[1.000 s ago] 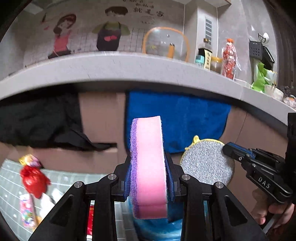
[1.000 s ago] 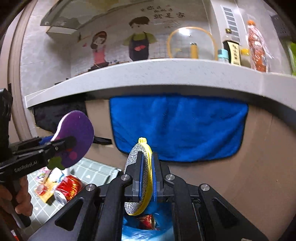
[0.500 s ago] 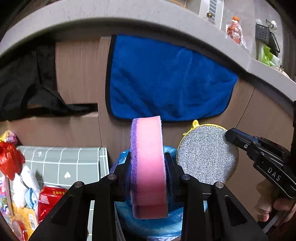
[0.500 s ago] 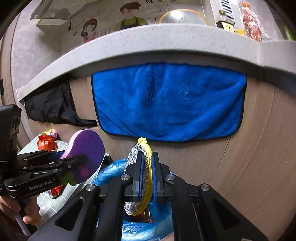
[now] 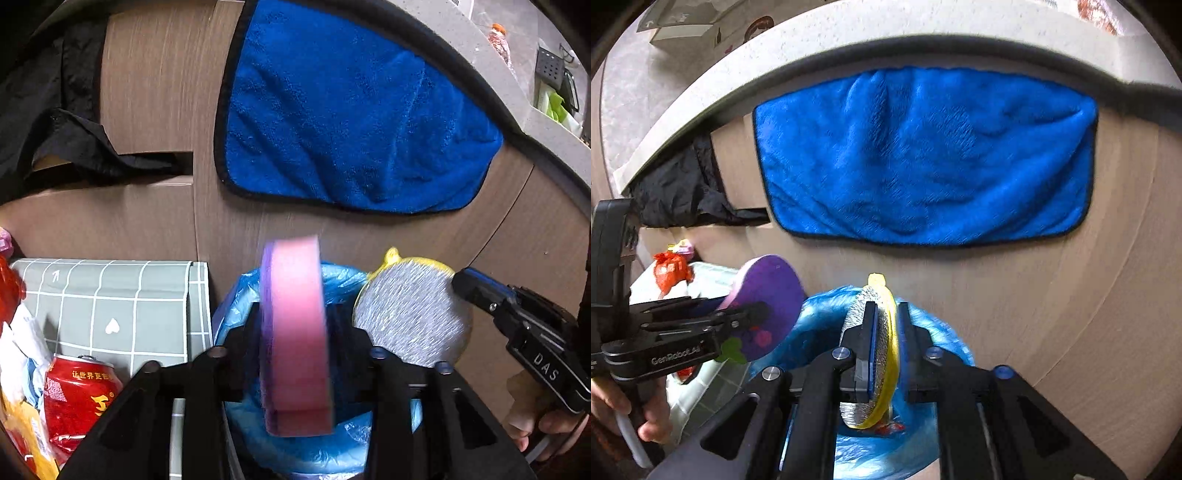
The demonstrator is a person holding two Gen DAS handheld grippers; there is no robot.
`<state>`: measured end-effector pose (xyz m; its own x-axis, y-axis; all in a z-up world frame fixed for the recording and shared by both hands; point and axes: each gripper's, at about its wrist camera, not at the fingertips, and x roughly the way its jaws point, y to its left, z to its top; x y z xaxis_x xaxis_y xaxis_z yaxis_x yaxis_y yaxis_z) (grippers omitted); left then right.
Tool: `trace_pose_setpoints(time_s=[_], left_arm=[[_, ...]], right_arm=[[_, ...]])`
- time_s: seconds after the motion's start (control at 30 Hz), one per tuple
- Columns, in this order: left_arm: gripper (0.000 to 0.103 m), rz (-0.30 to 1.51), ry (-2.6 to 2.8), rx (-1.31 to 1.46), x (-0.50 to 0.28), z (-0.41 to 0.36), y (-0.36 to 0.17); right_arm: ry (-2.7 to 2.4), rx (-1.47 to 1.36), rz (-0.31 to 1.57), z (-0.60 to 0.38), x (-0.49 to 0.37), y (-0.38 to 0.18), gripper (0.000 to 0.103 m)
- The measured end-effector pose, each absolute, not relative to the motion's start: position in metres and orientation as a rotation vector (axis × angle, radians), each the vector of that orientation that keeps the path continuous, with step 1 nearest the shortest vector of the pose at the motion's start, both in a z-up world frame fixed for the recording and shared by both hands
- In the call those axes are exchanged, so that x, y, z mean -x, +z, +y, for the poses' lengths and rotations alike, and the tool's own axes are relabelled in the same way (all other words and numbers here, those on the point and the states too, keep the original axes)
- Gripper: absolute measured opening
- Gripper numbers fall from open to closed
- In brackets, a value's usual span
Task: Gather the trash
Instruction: 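Open both tools to drop the sponge and scrubber into the bin, then move both tools back to the table, right tool toward the crushed red can, then grasp the crushed red can with the right tool while the left tool grasps the yellow snack wrapper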
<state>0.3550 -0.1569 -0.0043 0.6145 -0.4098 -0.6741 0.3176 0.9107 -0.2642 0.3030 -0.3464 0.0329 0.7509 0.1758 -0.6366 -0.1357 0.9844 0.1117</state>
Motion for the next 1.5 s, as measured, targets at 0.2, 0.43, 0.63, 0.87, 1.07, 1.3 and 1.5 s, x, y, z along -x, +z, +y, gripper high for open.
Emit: trace_pose_setpoints(time_s=[0.2,0.43,0.63,0.87,1.07,1.3,1.5], left_arm=[[0.049,0.778,-0.454,0.184,-0.350,-0.140,0.013],[0.060,0.685,-0.353,0.187,-0.325,-0.085,0.045],[0.060,0.668,-0.204,0.123,-0.308,-0.012,0.053],[0.060,0.678,0.007,0.264,-0.291,0.108,0.034],[0.060,0.698,0.041,0.360,-0.267,0.172,0.011],[0.060,0.732,0.002,0.386,-0.243,0.196,-0.010],[0.060,0.749,0.004,0.406,-0.238,0.199,-0.018]], right_arm=[[0.185,-0.086,0.688,-0.342,-0.295,0.035,0.046],[0.213,-0.163,0.694,-0.335,-0.281,0.052,0.055],[0.402,-0.318,0.781,-0.291,-0.282,0.053,0.057],[0.539,-0.190,0.849,-0.192,-0.279,0.038,0.057],[0.561,-0.184,0.923,-0.137,-0.300,0.004,0.057],[0.524,-0.238,1.070,-0.113,-0.319,-0.051,0.060],[0.586,-0.201,1.050,-0.091,-0.318,-0.050,0.037]])
